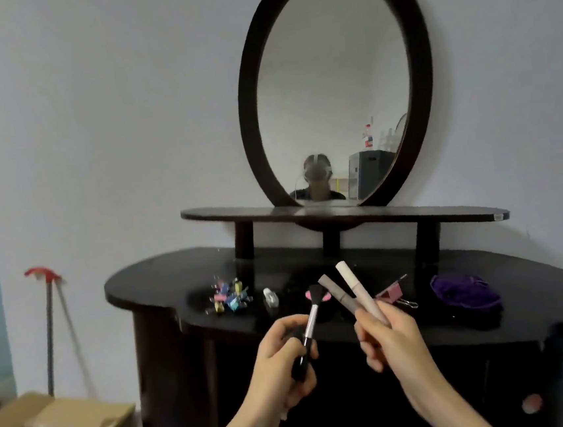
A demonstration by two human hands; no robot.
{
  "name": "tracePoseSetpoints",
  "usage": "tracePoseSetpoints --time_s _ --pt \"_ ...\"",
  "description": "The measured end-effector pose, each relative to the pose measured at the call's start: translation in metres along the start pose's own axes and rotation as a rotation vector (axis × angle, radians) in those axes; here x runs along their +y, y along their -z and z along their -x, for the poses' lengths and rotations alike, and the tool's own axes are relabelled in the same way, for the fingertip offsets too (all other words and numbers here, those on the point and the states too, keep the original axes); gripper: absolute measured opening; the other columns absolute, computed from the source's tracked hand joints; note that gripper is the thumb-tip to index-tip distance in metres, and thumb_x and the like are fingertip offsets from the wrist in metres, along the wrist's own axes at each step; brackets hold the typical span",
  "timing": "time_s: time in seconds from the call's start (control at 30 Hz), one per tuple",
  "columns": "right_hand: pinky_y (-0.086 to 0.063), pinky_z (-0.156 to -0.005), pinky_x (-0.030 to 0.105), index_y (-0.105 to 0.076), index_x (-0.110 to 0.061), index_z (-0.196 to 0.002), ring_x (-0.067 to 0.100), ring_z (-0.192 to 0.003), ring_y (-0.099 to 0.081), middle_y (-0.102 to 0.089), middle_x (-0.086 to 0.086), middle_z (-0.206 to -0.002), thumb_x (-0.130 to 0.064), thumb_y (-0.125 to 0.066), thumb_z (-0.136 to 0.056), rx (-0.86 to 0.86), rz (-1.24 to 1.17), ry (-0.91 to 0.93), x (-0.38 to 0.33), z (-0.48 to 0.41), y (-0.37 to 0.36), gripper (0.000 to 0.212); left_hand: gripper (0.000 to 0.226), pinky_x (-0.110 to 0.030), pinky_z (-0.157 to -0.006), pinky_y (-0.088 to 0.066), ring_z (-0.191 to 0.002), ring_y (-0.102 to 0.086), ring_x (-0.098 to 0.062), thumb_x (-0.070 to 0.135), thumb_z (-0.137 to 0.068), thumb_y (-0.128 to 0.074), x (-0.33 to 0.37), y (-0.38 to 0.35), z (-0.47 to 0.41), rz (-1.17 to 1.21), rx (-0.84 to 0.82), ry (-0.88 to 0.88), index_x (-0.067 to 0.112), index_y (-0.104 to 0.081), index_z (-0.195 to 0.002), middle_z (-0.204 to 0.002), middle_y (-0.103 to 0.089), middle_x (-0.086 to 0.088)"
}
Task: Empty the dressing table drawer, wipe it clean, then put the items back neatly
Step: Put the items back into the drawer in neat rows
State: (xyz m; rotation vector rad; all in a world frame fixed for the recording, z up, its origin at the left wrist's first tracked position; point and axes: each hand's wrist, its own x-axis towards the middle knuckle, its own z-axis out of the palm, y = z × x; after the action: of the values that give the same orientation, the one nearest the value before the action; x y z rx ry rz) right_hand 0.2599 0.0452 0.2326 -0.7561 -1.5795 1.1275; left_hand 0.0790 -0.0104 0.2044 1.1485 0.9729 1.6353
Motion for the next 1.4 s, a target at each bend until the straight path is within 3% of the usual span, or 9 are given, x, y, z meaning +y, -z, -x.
tracePoseSetpoints --time_s 0.2,0.37,0.5,0.6,0.83,0.97,1.07,1.2,1.4 --pt "-0.033 -0.038 0.026 -0.073 -0.034 -0.103 0.019 -0.047 -0.048 -0.061 0.007 -0.066 -0.021 -0.058 -0.102 -0.065 0.035 -0.14 0.063 0.095 0.0 0.02 0.02 -0.019 -0.035 -0.022 -0.041 -0.036 -0.018 0.028 -0.093 -0.068 -0.071 -0.017 0.051 0.093 -0.131 0.261 0.014 -0.064 -0.106 -0.072 -0.051 -0.007" --pt "-0.041 -0.046 0.027 -0.06 -0.061 -0.117 0.017 -0.059 -0.058 -0.066 0.002 -0.072 -0.035 -0.055 -0.103 -0.22 0.16 -0.326 0.124 0.129 0.006 0.029 0.026 -0.02 -0.034 -0.022 -0.041 -0.036 -0.017 0.038 -0.095 -0.067 -0.13 -0.013 0.071 0.037 -0.216 0.311 0.014 -0.061 -0.093 -0.062 -0.048 -0.007" --pt "-0.043 -0.048 0.026 -0.053 -0.044 -0.131 0.015 -0.061 -0.059 -0.063 -0.009 -0.072 -0.028 -0.05 -0.106 -0.292 0.309 -0.431 0.17 0.122 0.019 0.03 0.025 -0.024 -0.04 -0.015 -0.042 -0.035 -0.014 0.034 -0.096 -0.065 -0.173 -0.008 0.065 -0.017 -0.155 0.42 0.012 -0.056 -0.09 -0.065 -0.048 -0.005" --pt "-0.046 -0.053 0.024 -0.052 -0.052 -0.122 0.01 -0.064 -0.061 -0.064 -0.011 -0.075 -0.032 -0.048 -0.106 -0.352 0.411 -0.469 0.193 0.123 0.023 0.026 0.022 -0.026 -0.041 -0.015 -0.042 -0.036 -0.013 0.032 -0.097 -0.065 -0.196 -0.002 0.061 -0.031 -0.141 0.462 0.011 -0.059 -0.092 -0.065 -0.049 -0.003" --pt "-0.058 -0.069 0.029 -0.07 -0.023 -0.113 0.02 -0.092 -0.073 -0.074 0.006 -0.096 -0.034 -0.065 -0.095 -0.431 0.203 -0.647 0.207 0.135 0.03 0.021 0.022 -0.022 -0.035 -0.023 -0.04 -0.038 -0.013 0.027 -0.093 -0.071 -0.217 0.007 0.064 -0.233 -0.183 0.529 0.006 -0.066 -0.09 -0.058 -0.049 -0.003" --pt "-0.057 -0.07 0.025 -0.076 -0.028 -0.09 0.014 -0.085 -0.071 -0.074 -0.001 -0.089 -0.034 -0.062 -0.097 -0.349 0.12 -0.642 0.204 0.134 0.035 0.017 0.017 -0.021 -0.037 -0.019 -0.043 -0.033 -0.014 0.022 -0.092 -0.071 -0.213 0.004 0.065 -0.203 -0.219 0.544 0.012 -0.062 -0.082 -0.062 -0.044 -0.005" --pt "-0.057 -0.069 0.023 -0.074 -0.039 -0.102 0.009 -0.093 -0.072 -0.075 -0.008 -0.1 -0.036 -0.064 -0.094 -0.221 0.109 -0.591 0.203 0.135 0.036 0.013 0.019 -0.025 -0.04 -0.017 -0.044 -0.033 -0.015 0.025 -0.091 -0.072 -0.209 0.005 0.064 -0.213 -0.243 0.544 0.01 -0.064 -0.085 -0.069 -0.043 -0.012" --pt "-0.054 -0.067 0.023 -0.061 -0.031 -0.13 0.016 -0.101 -0.071 -0.073 -0.003 -0.116 -0.036 -0.07 -0.088 -0.162 0.048 -0.532 0.2 0.133 0.038 0.043 0.021 -0.021 -0.034 -0.017 -0.042 -0.034 -0.012 0.028 -0.092 -0.072 -0.207 0.007 0.065 -0.213 -0.458 0.635 0.009 -0.067 -0.095 -0.066 -0.047 -0.003" --pt "-0.054 -0.062 0.026 -0.071 -0.031 -0.114 0.021 -0.094 -0.073 -0.076 0.001 -0.11 -0.019 -0.072 -0.091 -0.139 0.01 -0.558 0.207 0.133 0.045 0.025 0.021 -0.018 -0.034 -0.02 -0.045 -0.037 -0.01 0.037 -0.091 -0.072 -0.215 0.009 0.068 -0.164 -0.523 0.716 0.016 -0.068 -0.089 -0.067 -0.051 0.003"
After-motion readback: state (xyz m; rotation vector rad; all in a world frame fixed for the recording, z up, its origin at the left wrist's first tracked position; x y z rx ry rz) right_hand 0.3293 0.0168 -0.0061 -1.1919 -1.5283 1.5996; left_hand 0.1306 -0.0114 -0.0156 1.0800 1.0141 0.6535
